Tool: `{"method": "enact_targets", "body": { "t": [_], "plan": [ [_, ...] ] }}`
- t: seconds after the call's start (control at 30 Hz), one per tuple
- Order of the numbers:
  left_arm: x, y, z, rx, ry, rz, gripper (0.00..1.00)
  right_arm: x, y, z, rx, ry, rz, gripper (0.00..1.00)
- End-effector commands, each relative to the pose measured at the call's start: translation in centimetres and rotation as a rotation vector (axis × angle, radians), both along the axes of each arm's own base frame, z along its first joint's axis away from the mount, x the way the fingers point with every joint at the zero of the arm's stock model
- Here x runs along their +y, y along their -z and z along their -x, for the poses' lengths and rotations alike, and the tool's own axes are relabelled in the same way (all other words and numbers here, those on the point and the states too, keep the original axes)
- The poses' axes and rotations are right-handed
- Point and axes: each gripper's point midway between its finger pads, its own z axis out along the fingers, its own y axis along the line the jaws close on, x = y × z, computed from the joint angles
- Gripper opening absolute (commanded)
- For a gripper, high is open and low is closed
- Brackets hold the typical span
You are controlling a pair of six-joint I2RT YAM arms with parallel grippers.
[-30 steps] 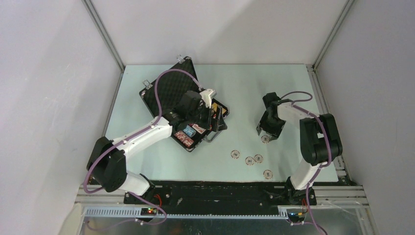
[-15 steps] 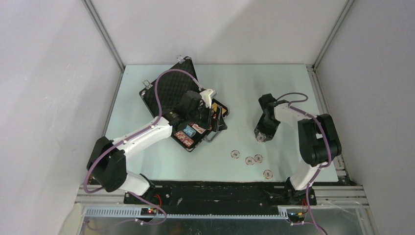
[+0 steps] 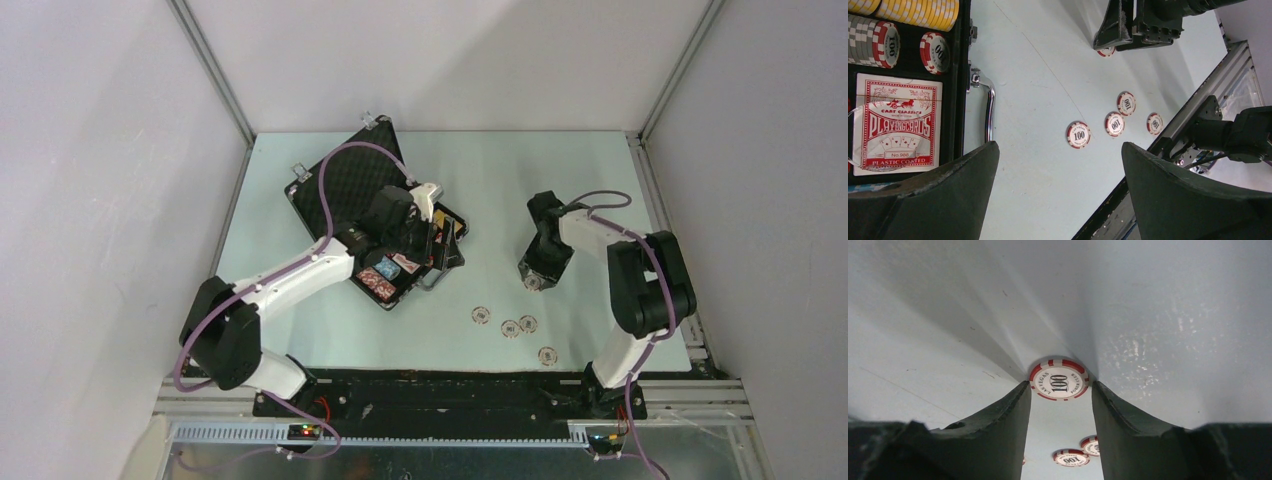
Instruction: Pack up texas hold em set
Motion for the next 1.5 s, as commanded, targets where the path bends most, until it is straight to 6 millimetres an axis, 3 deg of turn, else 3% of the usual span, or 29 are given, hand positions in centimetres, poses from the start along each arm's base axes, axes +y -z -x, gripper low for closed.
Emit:
{"method": "enact_targets", "body": {
  "t": [0.0, 0.2, 0.27, 0.47, 0.67, 0.8, 0.93, 0.97, 1.0, 1.07, 1.3, 1.47],
  "plan": [
    [-0.8, -1.3, -0.1, -0.015, 0.014, 0.032, 1.0, -1.6, 1.5, 0.5, 0.035, 0.066, 0.127, 0.48],
    [-0.5, -1.2, 0.0, -0.018, 0.016, 0.026, 1.0, -1.3, 1.3, 0.1, -0.002, 0.057, 0.155, 0.46],
    [-0.5, -1.3, 0.1, -0.02, 0.018, 0.028, 1.0, -0.8, 1.4, 0.0, 0.0, 0.045, 0.137, 0.39],
    [-0.4, -1.2, 0.2, -0.018, 0.016, 0.03, 1.0, 1.7, 1.2, 1.9, 0.071, 0.005, 0.046, 0.34],
    [-0.4, -0.3, 0.8, 0.006, 0.001, 0.055, 1.0, 5.2, -2.1, 3.1, 0.05, -0.012, -0.095, 0.34],
    [0.0, -0.2, 1.1, 0.004, -0.014, 0.067, 1.0, 5.3, -4.2, 3.1, 0.006, 0.011, -0.126, 0.35],
    [0.1, 0.3, 1.4, 0.008, -0.014, 0.06, 1.0, 5.1, -5.1, 3.0, -0.028, -0.001, -0.122, 0.39],
    [0.1, 0.2, 1.4, 0.007, -0.014, 0.061, 1.0, 4.9, -5.1, 2.9, -0.036, -0.004, -0.11, 0.44],
    [0.1, 0.2, 1.4, 0.004, -0.012, 0.06, 1.0, 4.7, -5.1, 2.8, -0.042, -0.01, -0.101, 0.59],
    [0.1, 0.1, 1.4, 0.0, -0.012, 0.058, 1.0, 4.2, -4.7, 2.5, -0.049, -0.013, -0.072, 0.73],
    [-0.6, 0.5, 2.1, -0.101, 0.039, -0.099, 1.0, 3.7, -2.3, -0.1, -0.088, 0.005, -0.032, 0.73],
    [-0.5, 0.7, 2.3, -0.121, 0.053, -0.134, 1.0, 3.9, -0.3, -0.3, -0.06, 0.008, -0.011, 0.67]
  ]
}}
